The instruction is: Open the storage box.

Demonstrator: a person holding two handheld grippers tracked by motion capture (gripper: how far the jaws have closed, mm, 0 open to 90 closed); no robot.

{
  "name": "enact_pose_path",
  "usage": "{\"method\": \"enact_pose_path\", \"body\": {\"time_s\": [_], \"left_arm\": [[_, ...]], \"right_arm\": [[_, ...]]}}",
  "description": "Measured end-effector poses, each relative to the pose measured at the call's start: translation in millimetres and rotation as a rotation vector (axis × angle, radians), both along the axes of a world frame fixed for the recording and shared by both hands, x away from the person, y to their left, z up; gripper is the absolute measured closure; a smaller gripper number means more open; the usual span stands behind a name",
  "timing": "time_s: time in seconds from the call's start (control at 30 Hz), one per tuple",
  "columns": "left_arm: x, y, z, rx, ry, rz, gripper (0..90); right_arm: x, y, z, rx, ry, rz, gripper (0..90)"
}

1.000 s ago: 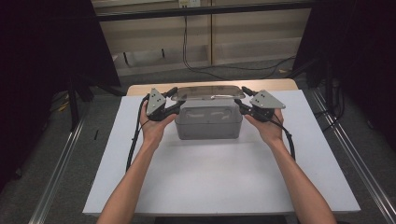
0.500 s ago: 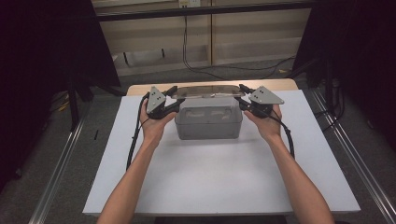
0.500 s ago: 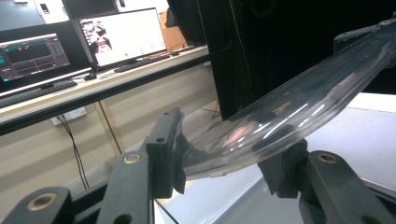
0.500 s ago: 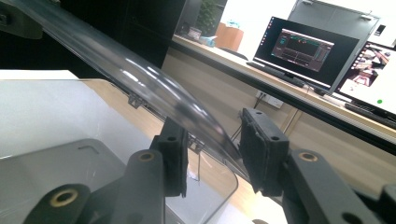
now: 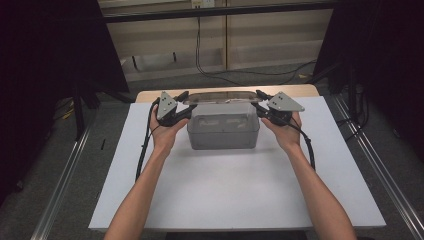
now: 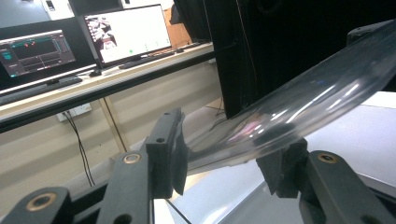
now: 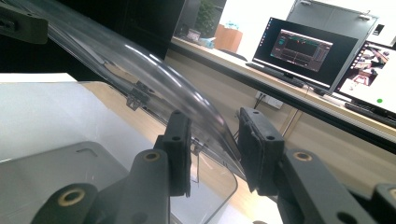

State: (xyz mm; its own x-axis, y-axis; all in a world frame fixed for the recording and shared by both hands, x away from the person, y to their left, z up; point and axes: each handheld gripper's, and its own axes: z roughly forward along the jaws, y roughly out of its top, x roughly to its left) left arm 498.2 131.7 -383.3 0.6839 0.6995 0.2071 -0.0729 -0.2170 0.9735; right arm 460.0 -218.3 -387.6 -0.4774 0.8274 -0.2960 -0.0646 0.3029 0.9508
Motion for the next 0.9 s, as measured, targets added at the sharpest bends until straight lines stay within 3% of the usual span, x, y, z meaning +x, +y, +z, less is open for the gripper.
{"method": "enact_pose_path", "body": {"time_s": [0.9], "left_arm": [[16.1, 4.0, 1.2, -0.002, 0.006, 0.014, 64.3]], "right_arm": [[7.5, -0.3, 8.1, 0.032, -0.006, -0.004, 65.7]]}}
